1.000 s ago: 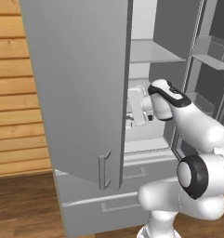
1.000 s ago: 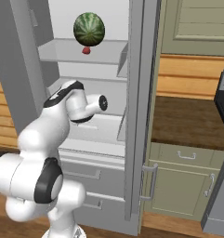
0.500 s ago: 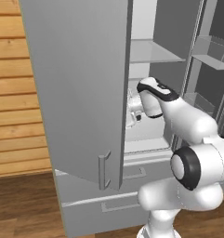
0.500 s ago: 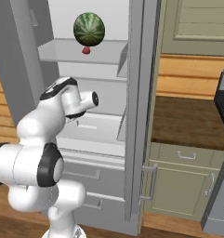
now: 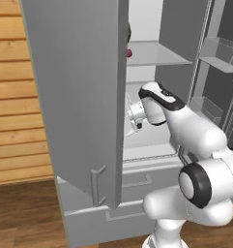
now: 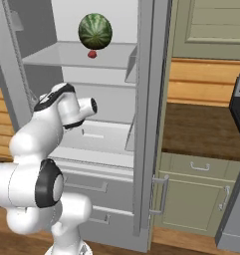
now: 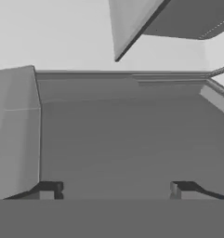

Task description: Take the strawberry from the fridge and place it on top of the pancake, located on the dining counter.

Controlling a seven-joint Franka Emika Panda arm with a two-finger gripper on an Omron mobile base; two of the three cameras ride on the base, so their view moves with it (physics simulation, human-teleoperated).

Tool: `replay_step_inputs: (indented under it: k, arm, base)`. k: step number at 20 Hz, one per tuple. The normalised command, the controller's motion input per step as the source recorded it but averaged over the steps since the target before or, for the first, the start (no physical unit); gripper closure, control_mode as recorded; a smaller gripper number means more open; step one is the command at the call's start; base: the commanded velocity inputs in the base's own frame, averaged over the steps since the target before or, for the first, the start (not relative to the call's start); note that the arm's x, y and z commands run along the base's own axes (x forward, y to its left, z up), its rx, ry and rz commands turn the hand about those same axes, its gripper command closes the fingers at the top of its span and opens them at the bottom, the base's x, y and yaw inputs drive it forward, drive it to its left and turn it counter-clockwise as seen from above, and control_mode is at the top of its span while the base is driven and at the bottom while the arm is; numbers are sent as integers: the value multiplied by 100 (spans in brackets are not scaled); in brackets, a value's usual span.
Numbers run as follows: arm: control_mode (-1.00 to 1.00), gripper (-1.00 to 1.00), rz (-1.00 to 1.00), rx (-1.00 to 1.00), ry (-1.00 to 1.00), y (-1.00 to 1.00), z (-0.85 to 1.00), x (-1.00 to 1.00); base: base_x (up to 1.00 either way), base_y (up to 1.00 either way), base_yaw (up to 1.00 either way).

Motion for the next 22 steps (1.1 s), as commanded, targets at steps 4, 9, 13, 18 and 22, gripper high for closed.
replay_step_inputs:
  k: [4, 9, 13, 18, 22]
  arm:
    - [-100, -100, 7, 0, 0, 77, 3, -18]
    - [-100, -100, 6, 0, 0, 86, 3, -8]
    - [-100, -100, 5, 0, 0, 86, 7, -12]
    - [-100, -100, 4, 0, -2, 81, 10, -20]
    - [-100, -100, 3, 0, -2, 79, 4, -18]
  base:
    - [0, 0, 0]
    - [0, 0, 0]
    - [0, 0, 0]
    - [0, 0, 0]
    - [0, 0, 0]
